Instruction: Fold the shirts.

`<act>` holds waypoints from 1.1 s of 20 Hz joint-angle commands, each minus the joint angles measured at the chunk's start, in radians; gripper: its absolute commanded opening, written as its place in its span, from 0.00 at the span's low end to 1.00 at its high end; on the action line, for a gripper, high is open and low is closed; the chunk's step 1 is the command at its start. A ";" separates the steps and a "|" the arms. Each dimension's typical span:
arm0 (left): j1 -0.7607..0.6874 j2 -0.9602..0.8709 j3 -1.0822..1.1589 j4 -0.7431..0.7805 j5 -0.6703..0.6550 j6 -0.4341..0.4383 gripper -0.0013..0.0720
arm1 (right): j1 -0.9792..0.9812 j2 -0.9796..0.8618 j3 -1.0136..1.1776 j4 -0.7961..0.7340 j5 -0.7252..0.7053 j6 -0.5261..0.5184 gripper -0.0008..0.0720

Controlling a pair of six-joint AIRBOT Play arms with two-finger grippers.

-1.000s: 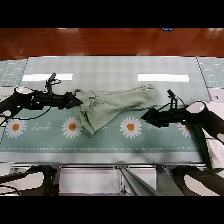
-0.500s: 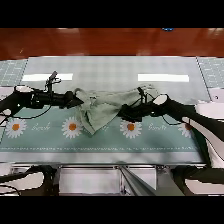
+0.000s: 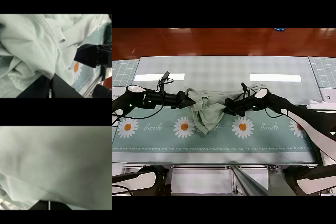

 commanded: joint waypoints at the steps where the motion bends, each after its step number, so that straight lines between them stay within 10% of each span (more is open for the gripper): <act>1: 0.000 -0.001 0.001 0.000 0.001 0.000 0.06 | -0.010 -0.006 0.050 0.013 0.032 -0.059 0.04; 22: 0.305 0.397 0.779 -0.002 -0.207 -0.188 0.06 | -0.465 0.720 0.937 -0.698 0.520 0.055 0.04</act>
